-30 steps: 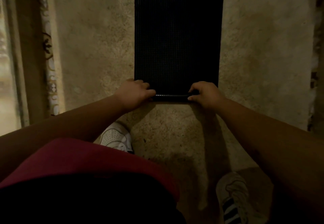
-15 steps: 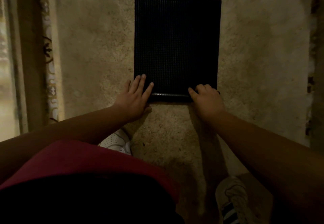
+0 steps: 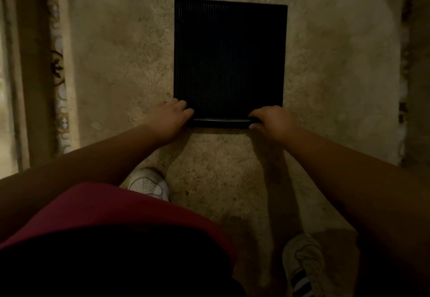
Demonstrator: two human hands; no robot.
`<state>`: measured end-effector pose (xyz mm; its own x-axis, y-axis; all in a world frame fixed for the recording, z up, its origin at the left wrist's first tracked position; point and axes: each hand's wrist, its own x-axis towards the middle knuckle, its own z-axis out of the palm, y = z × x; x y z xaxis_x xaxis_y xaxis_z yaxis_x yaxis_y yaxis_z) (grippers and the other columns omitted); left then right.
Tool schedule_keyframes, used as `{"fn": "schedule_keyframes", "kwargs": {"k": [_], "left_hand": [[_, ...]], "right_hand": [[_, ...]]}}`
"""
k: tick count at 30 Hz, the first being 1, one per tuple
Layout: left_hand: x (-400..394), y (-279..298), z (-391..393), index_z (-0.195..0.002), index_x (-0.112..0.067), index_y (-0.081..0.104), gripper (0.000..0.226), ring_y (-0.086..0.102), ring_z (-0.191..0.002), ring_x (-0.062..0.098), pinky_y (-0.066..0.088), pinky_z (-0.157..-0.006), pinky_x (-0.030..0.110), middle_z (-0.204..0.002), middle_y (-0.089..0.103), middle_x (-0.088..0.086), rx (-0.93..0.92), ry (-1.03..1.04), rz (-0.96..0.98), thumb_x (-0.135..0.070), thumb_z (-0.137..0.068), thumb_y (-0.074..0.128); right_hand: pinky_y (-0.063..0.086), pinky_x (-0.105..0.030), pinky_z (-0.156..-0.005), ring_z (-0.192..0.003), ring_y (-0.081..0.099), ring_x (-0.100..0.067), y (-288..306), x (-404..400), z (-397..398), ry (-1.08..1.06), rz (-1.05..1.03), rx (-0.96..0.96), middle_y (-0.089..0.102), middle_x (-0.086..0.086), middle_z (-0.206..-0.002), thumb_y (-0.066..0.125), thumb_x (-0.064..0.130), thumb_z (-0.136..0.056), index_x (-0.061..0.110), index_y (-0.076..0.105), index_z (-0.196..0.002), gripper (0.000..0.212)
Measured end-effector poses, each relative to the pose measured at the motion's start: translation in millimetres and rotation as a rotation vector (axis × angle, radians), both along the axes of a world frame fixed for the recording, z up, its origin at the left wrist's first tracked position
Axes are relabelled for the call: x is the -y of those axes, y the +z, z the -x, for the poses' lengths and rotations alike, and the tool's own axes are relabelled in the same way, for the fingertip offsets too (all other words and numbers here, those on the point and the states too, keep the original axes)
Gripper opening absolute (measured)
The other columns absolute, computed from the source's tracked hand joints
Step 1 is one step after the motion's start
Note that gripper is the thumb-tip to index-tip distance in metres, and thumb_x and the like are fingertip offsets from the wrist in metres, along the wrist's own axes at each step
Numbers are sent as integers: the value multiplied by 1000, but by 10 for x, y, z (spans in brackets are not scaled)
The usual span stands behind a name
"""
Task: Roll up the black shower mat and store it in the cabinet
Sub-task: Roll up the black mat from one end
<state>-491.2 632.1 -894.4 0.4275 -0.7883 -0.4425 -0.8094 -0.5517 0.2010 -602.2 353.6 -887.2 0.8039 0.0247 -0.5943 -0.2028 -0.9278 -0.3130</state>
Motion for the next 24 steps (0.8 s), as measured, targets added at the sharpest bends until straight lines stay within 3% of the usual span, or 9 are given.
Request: {"fn": "schedule_keyframes", "kwargs": {"k": [4, 8, 12, 14, 17, 21, 24], "left_hand": [[-88, 38, 23, -113, -12, 63, 36, 60, -88, 32, 48, -68, 37, -98, 63, 12, -81, -19, 43, -32, -84, 66], [-62, 94, -53, -120, -13, 60, 37, 62, -88, 35, 51, -70, 39, -99, 65, 15, -129, 7, 60, -28, -86, 64], [-35, 126, -53, -127, -18, 57, 39, 57, -102, 32, 51, -79, 40, -114, 62, 12, -186, 106, 19, -31, -90, 58], [-24, 116, 36, -126, -19, 58, 38, 51, -108, 33, 46, -79, 38, -118, 59, 14, -143, 145, 17, -30, -90, 59], [63, 142, 11, -126, -22, 59, 41, 42, -116, 36, 45, -86, 44, -127, 48, 17, -24, 116, -64, -36, -87, 62], [174, 235, -178, -123, -21, 54, 40, 56, -100, 30, 48, -79, 41, -111, 58, 8, -80, 18, -170, -40, -88, 59], [241, 295, -168, -128, -22, 43, 45, 62, -88, 29, 49, -79, 41, -100, 63, 7, 51, -77, -141, -35, -87, 57]], "right_hand": [[44, -38, -94, -110, 54, -26, -6, -7, 92, -17, -83, -104, 58, -7, -123, 62, 31, -89, 18, 63, -123, 36], [37, -34, -92, -110, 44, -28, -37, -40, 193, -102, -50, 27, 55, -10, -118, 58, 32, -91, 16, 57, -130, 42], [45, -43, -87, -111, 49, -29, -37, -144, 294, -138, 7, 184, 62, -10, -118, 55, 29, -92, 16, 56, -124, 35], [45, -47, -90, -115, 47, -32, -49, -193, 390, -54, 72, 247, 56, -12, -128, 56, 31, -91, 13, 59, -120, 34], [43, -49, -93, -116, 45, -34, -58, -193, 474, 50, 193, 205, 48, -15, -132, 66, 41, -82, 13, 52, -130, 57], [48, -43, -80, -103, 51, -33, -58, -156, 336, 110, 223, 190, 57, -14, -118, 64, 27, -85, 11, 51, -132, 51], [48, -40, -77, -97, 54, -31, -10, -142, 253, 40, 170, 168, 61, -12, -107, 63, 31, -85, 11, 58, -122, 42]]}}
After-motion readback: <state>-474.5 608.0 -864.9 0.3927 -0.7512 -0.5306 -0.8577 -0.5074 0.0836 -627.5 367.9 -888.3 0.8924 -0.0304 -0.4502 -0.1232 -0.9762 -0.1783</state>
